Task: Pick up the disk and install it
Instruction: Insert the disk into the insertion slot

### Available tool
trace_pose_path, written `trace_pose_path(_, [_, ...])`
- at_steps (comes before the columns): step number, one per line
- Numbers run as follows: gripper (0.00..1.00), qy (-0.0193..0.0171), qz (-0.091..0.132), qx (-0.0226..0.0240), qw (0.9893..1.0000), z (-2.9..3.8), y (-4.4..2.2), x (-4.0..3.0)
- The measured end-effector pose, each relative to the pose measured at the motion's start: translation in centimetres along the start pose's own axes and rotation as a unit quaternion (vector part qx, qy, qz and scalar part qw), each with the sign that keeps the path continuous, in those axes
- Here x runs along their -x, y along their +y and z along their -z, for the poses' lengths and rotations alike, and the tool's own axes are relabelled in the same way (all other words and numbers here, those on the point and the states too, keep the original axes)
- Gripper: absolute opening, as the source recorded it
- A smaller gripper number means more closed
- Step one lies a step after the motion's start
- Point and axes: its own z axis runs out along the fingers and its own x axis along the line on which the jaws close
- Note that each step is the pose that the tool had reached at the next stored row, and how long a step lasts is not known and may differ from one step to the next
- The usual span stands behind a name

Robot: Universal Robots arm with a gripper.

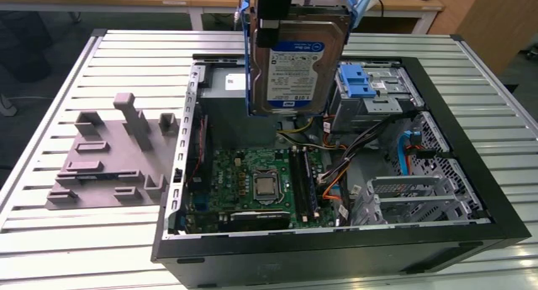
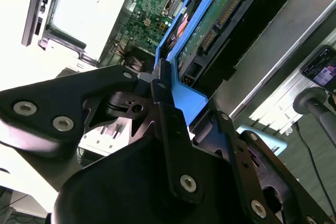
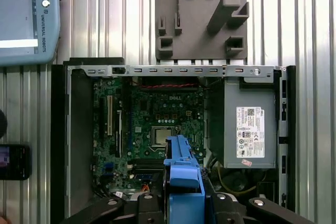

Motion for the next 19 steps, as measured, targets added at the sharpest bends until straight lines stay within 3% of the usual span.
trace_pose_path(6, [0.36,0.0003,0.000,0.0000,1.0000,-0.01,-0.03,-0.79])
trace_pose_path(19, [0.36,0.0004,0.000,0.0000,1.0000,0.00,-0.43,-0.81])
